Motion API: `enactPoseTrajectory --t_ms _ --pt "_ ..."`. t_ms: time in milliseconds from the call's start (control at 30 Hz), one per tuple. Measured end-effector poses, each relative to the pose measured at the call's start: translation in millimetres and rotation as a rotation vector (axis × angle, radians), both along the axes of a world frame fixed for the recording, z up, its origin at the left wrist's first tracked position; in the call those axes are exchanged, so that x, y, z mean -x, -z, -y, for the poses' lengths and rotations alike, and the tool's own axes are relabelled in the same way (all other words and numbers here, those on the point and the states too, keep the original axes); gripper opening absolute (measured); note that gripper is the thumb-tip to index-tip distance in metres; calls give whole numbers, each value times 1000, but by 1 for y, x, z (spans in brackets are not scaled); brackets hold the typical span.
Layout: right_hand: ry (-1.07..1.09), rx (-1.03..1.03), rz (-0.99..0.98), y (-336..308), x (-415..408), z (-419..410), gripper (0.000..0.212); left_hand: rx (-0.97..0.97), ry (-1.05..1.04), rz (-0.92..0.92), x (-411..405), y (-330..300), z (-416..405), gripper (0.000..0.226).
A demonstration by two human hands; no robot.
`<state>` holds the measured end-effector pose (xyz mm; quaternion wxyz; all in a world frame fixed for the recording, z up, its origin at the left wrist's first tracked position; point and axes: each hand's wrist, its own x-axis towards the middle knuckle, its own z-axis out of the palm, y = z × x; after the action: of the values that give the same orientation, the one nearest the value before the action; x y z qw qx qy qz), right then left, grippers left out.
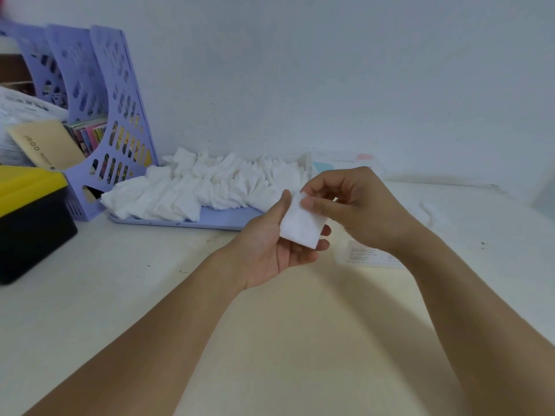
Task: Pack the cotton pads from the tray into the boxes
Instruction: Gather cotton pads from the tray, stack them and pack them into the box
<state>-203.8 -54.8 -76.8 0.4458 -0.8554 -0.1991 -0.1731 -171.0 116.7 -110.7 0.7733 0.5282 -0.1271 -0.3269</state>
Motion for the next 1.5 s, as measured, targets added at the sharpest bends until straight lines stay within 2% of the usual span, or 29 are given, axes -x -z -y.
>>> enactPoseTrajectory --t_ms 167,533,667,767,933,1033,1200,1333,1500 --pt "132 -35 74 5 -6 2 4 -12 11 34 1 -1 0 60" --pt "79 -35 7 7 -8 3 6 1 56 31 1 -1 -1 62" --pt "141 -15 29 9 -8 1 9 37 97 37 0 -2 -3 62" --pt "127 -55 -60 9 -6 3 23 93 187 65 0 -4 -6 41" --pt "49 -120 -66 8 -5 1 13 103 235 73 -2 -3 -14 55" --pt "69 -197 -37 8 -5 2 11 124 271 75 -1 -6 -14 48" --pt "133 -156 117 7 -6 3 11 188 281 92 -2 -8 -14 42" --pt "125 -213 103 6 -6 5 14 197 263 111 -3 -9 -13 41" --pt "97 -345 44 6 -7 8 6 222 233 76 -2 -10 -13 37"
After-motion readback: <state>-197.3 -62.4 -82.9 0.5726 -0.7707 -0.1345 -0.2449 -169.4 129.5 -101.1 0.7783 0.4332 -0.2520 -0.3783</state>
